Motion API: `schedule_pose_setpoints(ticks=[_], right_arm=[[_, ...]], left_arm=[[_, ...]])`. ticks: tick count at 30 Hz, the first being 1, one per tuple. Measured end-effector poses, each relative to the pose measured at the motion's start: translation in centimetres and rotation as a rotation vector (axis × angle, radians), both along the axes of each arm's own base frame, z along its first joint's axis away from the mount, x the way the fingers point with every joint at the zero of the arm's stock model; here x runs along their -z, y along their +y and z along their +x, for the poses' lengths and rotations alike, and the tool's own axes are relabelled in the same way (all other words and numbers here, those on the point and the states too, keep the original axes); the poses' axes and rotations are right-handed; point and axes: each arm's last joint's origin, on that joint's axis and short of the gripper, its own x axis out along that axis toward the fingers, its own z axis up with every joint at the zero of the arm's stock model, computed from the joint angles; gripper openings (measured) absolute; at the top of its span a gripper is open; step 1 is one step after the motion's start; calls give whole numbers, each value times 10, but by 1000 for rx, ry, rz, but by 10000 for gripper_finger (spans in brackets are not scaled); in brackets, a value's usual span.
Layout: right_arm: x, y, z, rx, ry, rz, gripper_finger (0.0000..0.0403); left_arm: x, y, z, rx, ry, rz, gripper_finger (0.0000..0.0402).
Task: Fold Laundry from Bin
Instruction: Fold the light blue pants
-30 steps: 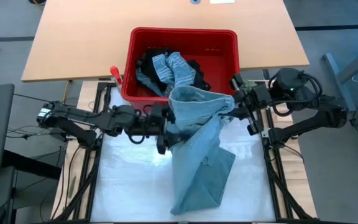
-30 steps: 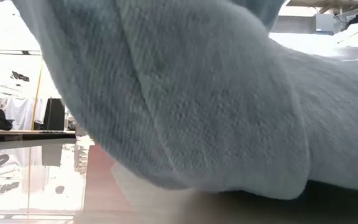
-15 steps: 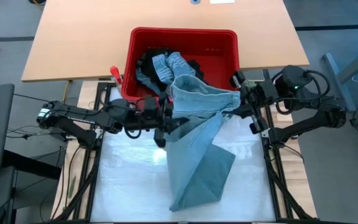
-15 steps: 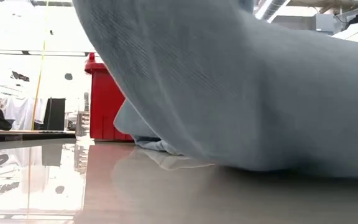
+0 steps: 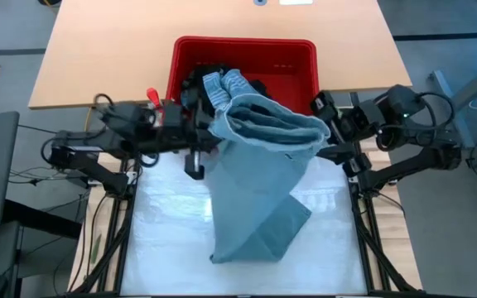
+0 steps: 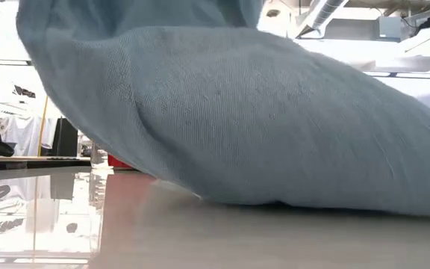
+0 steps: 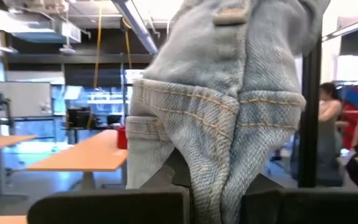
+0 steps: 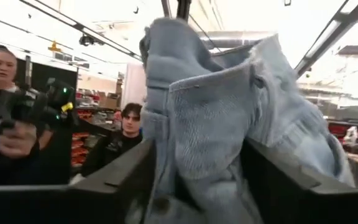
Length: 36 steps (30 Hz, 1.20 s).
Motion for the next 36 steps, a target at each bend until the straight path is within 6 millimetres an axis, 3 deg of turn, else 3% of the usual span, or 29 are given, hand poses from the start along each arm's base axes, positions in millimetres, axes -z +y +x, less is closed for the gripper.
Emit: schedule_pose_setpoints(ticks=[6, 10, 13, 16, 20, 24, 28, 31, 36], right_arm=[[-17, -7, -34, 137, -98, -7, 325], [-37, -5, -60, 113, -166, 65, 331], [-41, 3, -64, 23, -144, 89, 324], [-31, 10, -50, 48, -28, 102, 314], [-7, 9, -12, 282, 182, 134, 306], [11, 10, 24, 301, 300, 136, 306], [26, 14, 38, 266, 413, 91, 306], [38, 8, 43, 358, 508, 26, 306], [36, -10, 51, 414, 458, 30, 306]], left_arm=[[-40, 5, -28, -90, -84, 15, 3], [-64, 11, -50, -204, -139, 14, 3], [-79, 14, -64, -289, -174, 14, 3], [-91, 16, -74, -323, -206, 23, 3], [-102, 15, -77, -276, -235, 20, 3], [-109, 13, -77, -153, -290, -23, 8], [-114, 11, -81, -14, -337, -105, 10], [-117, 8, -84, 177, -359, -202, 11], [-119, 5, -87, 361, -372, -310, 12]])
